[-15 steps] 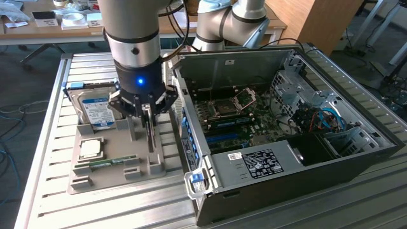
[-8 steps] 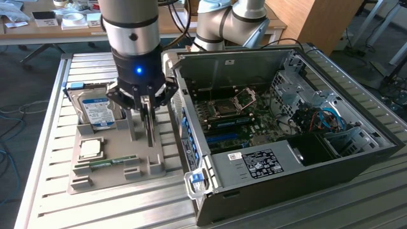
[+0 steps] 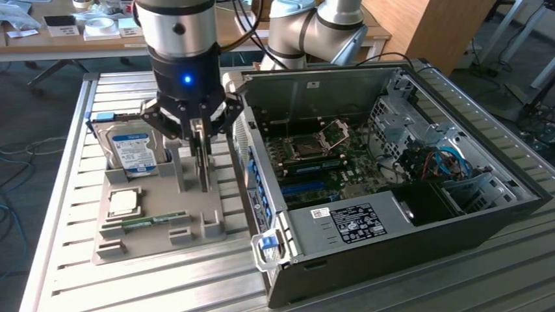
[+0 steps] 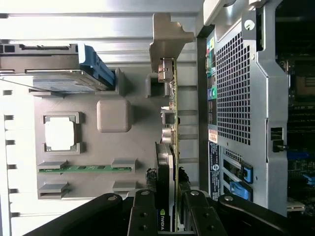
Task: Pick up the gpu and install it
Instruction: 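Pick up the gpu and move the gpu toward the slot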
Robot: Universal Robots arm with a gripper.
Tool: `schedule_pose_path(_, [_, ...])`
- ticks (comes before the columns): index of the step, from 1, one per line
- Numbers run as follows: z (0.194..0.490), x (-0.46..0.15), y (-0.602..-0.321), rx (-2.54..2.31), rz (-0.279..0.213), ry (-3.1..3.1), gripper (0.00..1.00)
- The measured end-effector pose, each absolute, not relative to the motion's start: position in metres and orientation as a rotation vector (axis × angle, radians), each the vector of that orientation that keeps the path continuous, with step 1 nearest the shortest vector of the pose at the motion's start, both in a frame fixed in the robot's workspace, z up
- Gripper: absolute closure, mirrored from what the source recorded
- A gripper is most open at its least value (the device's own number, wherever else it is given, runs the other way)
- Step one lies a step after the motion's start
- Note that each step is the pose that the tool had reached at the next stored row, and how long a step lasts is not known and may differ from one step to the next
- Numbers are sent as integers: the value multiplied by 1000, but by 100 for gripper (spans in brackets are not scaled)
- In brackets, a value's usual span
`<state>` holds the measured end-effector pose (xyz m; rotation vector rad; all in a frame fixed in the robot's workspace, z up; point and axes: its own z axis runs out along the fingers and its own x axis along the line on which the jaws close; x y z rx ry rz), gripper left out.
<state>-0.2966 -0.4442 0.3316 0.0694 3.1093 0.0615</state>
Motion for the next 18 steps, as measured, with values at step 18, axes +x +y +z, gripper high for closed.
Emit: schedule_pose_path(18, [356,-297,-444,69,62,3109,73])
